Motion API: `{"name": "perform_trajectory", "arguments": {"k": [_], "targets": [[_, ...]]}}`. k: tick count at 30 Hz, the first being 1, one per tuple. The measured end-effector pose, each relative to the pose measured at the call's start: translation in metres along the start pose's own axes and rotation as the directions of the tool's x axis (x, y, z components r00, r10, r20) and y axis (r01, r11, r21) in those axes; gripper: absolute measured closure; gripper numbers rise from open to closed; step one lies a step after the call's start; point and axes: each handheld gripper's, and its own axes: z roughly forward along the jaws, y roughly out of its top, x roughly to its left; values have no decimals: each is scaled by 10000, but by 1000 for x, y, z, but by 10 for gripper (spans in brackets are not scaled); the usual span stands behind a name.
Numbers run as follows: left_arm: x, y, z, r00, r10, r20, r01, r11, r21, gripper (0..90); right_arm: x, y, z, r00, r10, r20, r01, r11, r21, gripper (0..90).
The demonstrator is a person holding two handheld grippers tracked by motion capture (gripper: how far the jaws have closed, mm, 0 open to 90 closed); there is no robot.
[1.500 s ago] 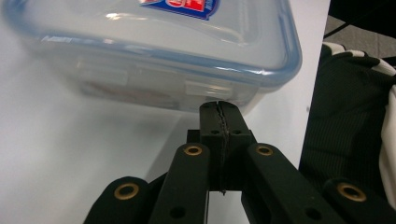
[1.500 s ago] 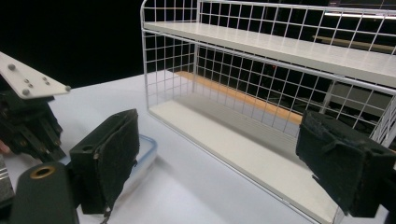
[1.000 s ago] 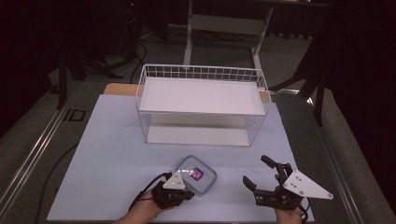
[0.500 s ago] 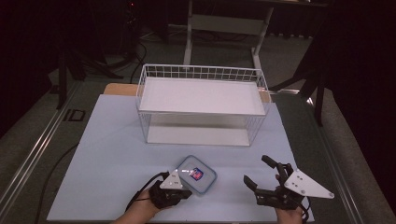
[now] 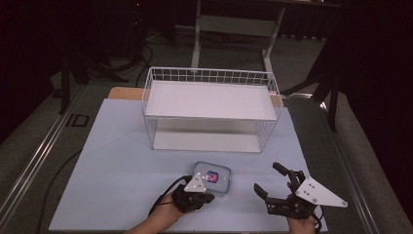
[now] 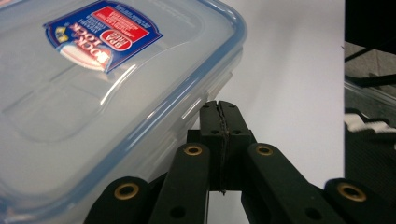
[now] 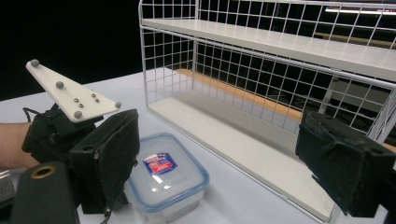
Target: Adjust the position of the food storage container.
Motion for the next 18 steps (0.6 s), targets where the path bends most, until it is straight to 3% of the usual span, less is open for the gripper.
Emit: {"name": "perform_trajectory", "arguments": {"k": [10,18], "targets": [[4,11,16,9997,181,-185,-180,9998,56,900,0,-1,0,10000,-20,-3,20,10000,48,136],[1,9,11,9998,203,-64,-204,9997,-152,900,1,-2,3,9998,-82,-165,86,9998,193,136]]}}
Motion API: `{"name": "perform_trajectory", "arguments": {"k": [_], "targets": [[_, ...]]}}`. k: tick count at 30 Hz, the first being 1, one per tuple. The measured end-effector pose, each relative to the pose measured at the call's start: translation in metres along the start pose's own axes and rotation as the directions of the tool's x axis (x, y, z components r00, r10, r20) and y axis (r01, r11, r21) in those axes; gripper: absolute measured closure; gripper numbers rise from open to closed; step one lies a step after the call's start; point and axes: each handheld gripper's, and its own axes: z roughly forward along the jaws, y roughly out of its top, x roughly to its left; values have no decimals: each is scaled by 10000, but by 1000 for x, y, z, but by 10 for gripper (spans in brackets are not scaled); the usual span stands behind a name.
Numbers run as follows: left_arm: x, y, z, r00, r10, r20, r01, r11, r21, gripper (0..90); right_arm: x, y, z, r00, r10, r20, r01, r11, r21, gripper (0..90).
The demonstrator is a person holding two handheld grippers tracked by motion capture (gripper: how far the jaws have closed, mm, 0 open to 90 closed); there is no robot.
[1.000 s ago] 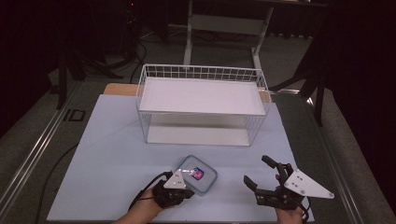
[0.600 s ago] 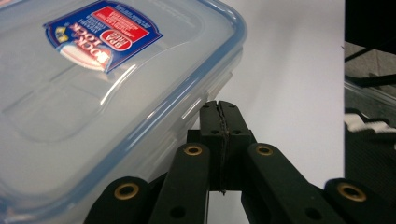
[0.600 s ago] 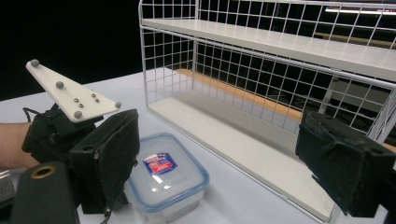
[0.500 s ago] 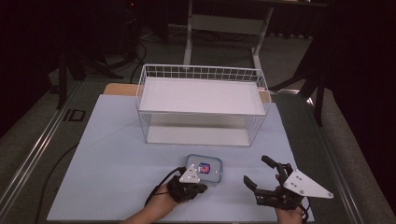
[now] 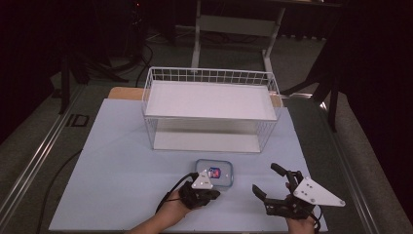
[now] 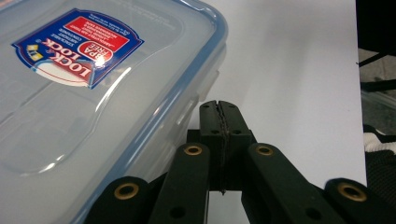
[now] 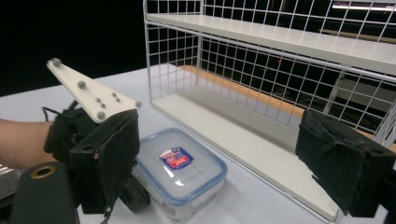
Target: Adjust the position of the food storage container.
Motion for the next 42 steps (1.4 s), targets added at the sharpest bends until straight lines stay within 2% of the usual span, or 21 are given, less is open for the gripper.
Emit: {"name": "perform_trajectory", "arguments": {"k": [3,5,6,9,18,23,26,28,29,31,33,36,38,39,41,42], "targets": [[-3,2,3,9999,156,2,-156,9998,147,900,0,0,2,10000,48,-54,-48,10000,28,136],[-4,4,7,9999,124,39,-125,9998,183,900,0,0,2,10000,39,-69,-39,10000,34,136],[-4,4,8,9998,165,-55,-164,9997,199,900,1,0,2,10000,35,-63,-35,10000,29,136],[0,5,11,9999,-31,-164,32,10000,31,900,1,-1,1,10000,39,-61,-39,10000,23,136],[2,10,18,9991,-112,-414,113,9999,18,900,0,-1,1,9999,62,-102,-62,10000,68,136],[0,9,17,9994,-301,-186,299,9995,-93,900,1,-1,1,9999,15,-135,-14,10000,54,136],[-4,9,7,9997,-242,-84,240,9995,-192,865,1,-1,2,9998,79,-209,-79,10000,-3,136],[-6,8,-3,9994,-323,-76,319,9979,-563,767,1,-1,3,9990,190,-406,-190,9998,-3,135],[-7,8,-10,9994,-337,104,344,9962,-797,752,1,-1,3,9988,194,-455,-195,9998,-12,135],[-9,9,-21,9991,-329,262,354,9941,-1023,650,3,-1,4,9975,248,-666,-249,9997,-13,135],[-11,10,-31,9978,-393,538,458,9910,-1255,581,3,-1,5,9981,174,-593,-176,9998,-36,133],[-10,10,-44,9949,-630,791,746,9852,-1544,358,2,-1,6,9982,172,-568,-166,9998,106,124],[-11,9,-52,9969,-539,569,634,9811,-1830,163,-1,-1,7,9948,550,-852,-534,9983,212,119],[-9,10,-58,9960,-604,660,721,9789,-1912,136,-1,-2,8,9931,690,-953,-669,9974,254,119],[-4,9,-66,9923,-856,897,1037,9694,-2227,82,-1,-2,9,9922,736,-1010,-720,9972,190,119],[-1,10,-71,9916,-949,875,1124,9684,-2226,49,-1,-2,10,9926,667,-1014,-649,9977,208,119]]}}
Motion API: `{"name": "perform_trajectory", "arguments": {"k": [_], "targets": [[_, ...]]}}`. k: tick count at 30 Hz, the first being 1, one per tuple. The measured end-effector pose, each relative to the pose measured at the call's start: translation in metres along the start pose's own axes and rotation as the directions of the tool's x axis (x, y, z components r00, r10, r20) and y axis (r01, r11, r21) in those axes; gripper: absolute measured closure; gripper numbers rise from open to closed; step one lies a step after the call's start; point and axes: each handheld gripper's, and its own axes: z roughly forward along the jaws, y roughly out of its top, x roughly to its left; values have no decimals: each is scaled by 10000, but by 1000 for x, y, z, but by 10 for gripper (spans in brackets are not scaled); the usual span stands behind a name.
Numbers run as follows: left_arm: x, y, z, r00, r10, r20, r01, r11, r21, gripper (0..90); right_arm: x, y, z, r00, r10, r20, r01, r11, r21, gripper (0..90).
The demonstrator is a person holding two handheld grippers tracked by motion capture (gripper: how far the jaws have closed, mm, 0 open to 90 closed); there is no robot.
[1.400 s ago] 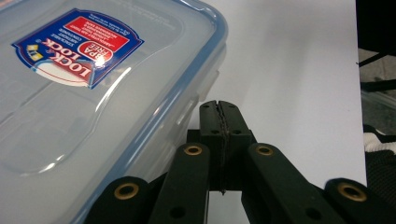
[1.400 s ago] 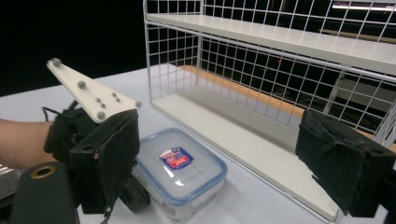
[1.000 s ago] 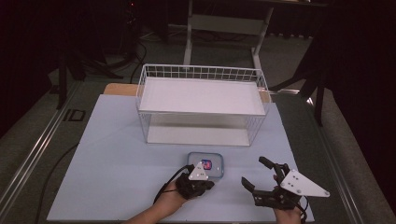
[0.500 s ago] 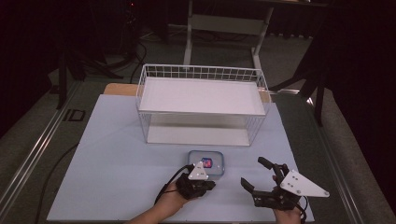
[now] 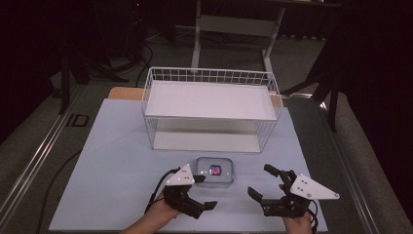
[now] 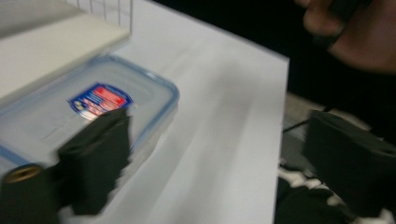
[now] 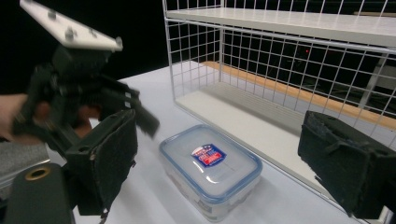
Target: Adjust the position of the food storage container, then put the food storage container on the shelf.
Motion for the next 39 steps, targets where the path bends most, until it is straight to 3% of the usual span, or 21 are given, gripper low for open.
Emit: {"name": "perform_trajectory", "arguments": {"k": [4,5,9,11,16,19,20,22,27,28,30,31,34,35,36,37,38,39], "targets": [[9,2,-12,9996,-173,-242,172,9998,-40,41,3,-1,2,9993,-280,260,279,9996,58,119],[18,3,-19,9986,-388,-359,393,9991,134,41,4,-2,3,9986,-378,363,373,9992,136,120],[33,5,-26,9953,-839,-476,846,9963,135,38,-3,1,10,9965,-368,749,359,9993,134,142],[40,6,-29,9921,-1062,-662,1067,9943,40,38,-8,0,13,9978,-177,633,168,9998,144,141],[59,8,-25,9814,-1684,-925,1709,9851,203,38,-24,-8,24,9927,955,731,-987,9943,411,140],[69,7,-22,9755,-1949,-1017,1995,9792,376,38,-38,-13,33,9782,2076,66,-2069,9712,1181,144],[72,7,-22,9728,-2043,-1089,2094,9771,372,38,-42,-14,36,9753,2210,-50,-2186,9676,1263,144],[78,6,-19,9644,-2433,-1032,2490,9674,457,38,-45,-16,44,9741,2253,205,-2255,9591,1710,143],[84,5,-14,9441,-3095,-1135,3179,9459,648,38,-59,-24,62,9308,3600,638,-3630,8890,2792,138],[85,5,-12,9406,-3213,-1102,3298,9415,699,38,-61,-25,65,9182,3875,820,-3941,8727,2882,137],[85,4,-9,9383,-3209,-1288,3326,9394,825,40,-66,-29,69,8876,4537,794,-4551,8373,3032,127],[86,4,-7,9354,-3309,-1244,3431,9345,945,39,-67,-30,71,8827,4601,956,-4654,8278,3133,124],[87,4,-2,9253,-3597,-1205,3723,9221,1060,39,-66,-30,78,8806,4618,1064,-4679,8113,3506,124],[89,4,0,9217,-3717,-1111,3827,9182,1026,39,-66,-31,81,8722,4772,1078,-4816,7986,3610,123],[90,3,2,9142,-3914,-1051,4012,9107,985,39,-66,-32,84,8637,4922,1085,-4943,7853,3729,123],[91,2,4,9024,-4201,-959,4285,8985,955,40,-67,-33,87,8481,5163,1191,-5186,7629,3861,123],[93,1,6,8946,-4393,-817,4457,8906,908,40,-68,-36,89,8241,5545,1161,-5509,7366,3924,122],[93,0,8,8910,-4435,-973,4519,8870,953,40,-69,-38,93,8034,5856,1078,-5738,7131,4029,121]]}}
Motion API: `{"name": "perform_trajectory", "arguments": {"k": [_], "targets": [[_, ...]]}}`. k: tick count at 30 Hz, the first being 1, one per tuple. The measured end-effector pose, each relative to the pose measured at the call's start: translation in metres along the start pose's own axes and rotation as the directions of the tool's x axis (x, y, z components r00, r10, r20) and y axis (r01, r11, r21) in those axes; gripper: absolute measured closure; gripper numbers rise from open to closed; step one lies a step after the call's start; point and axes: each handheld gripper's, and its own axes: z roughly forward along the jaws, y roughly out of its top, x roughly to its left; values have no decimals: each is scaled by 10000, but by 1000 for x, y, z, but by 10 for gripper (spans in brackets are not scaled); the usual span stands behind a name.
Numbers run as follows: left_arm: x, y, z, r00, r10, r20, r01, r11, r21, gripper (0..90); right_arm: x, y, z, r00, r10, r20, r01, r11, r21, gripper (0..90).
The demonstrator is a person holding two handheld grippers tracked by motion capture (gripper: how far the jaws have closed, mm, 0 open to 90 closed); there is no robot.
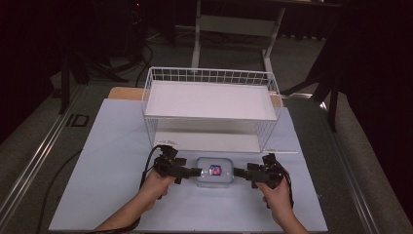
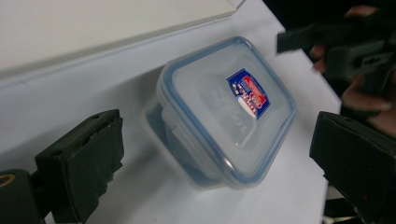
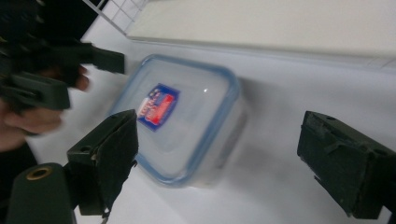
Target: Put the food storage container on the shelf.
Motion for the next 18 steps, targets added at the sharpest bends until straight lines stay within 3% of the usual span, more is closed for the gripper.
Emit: {"name": "perform_trajectory", "arguments": {"k": [2,3,6,9,11,14,17,18], "targets": [[2,0,5,9990,-418,-137,420,9989,194,45,-2,0,7,9986,491,182,-496,9984,261,129],[3,-1,7,9979,-587,-279,596,9977,309,48,-2,0,11,9987,514,71,-517,9978,410,130],[7,-2,12,9940,-1081,-132,1087,9924,574,65,-2,0,20,9974,718,36,-719,9936,871,142],[12,-3,14,9859,-1666,-140,1671,9841,596,167,-3,-1,27,9952,979,-43,-968,9892,1103,171],[12,-5,16,9860,-1666,-37,1664,9831,761,174,-4,-3,30,9927,1208,-38,-1196,9864,1128,175],[12,-6,19,9843,-1755,211,1732,9814,823,267,-4,-6,34,9885,1509,-107,-1489,9830,1072,225],[13,-8,22,9782,-1989,595,1936,9774,850,341,-5,-7,38,9828,1832,-220,-1793,9762,1219,245],[11,-8,22,9804,-1896,538,1846,9791,858,356,-5,-7,38,9783,2048,-314,-1995,9719,1247,293]]}}
